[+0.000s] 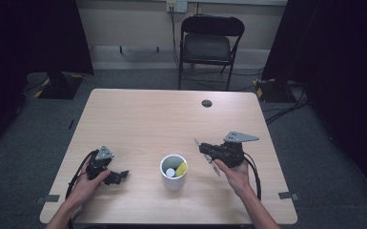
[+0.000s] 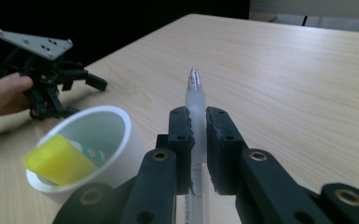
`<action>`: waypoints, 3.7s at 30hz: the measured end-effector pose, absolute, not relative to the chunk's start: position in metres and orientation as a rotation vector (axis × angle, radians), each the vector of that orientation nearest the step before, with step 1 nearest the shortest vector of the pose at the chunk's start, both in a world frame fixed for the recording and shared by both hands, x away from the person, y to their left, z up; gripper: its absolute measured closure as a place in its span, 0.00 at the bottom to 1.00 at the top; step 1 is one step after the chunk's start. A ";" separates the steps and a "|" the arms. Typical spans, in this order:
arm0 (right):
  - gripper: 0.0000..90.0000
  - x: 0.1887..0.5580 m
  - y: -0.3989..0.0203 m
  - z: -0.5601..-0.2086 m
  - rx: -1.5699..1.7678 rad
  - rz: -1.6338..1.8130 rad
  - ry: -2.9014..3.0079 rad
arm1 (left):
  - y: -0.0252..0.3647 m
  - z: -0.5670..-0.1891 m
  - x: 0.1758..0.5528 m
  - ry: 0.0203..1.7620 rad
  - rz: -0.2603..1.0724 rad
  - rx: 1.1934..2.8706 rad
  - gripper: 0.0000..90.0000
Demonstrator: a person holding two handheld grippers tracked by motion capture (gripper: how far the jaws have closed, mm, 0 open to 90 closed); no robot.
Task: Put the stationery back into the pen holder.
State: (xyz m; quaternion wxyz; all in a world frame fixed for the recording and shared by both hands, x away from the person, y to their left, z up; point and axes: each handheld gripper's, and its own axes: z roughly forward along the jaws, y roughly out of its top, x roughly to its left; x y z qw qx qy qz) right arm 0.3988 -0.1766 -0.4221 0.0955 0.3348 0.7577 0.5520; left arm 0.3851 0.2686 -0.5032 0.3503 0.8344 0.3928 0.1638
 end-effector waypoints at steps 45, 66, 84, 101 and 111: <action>0.90 0.408 -0.102 -0.379 0.757 1.856 2.240 | 0.269 -0.503 0.385 1.017 0.424 2.161 0.00; 0.90 0.421 -0.065 -0.391 0.733 1.850 2.331 | 0.268 -0.503 0.385 1.019 0.421 2.156 0.00; 0.90 0.401 -0.088 -0.395 0.719 1.765 2.369 | 0.269 -0.504 0.384 1.017 0.422 2.155 0.00; 0.89 0.391 -0.119 -0.405 0.791 1.705 2.380 | 0.268 -0.503 0.384 1.020 0.420 2.155 0.00; 0.89 0.394 -0.110 -0.404 0.789 1.726 2.362 | 0.269 -0.503 0.384 1.019 0.422 2.155 0.00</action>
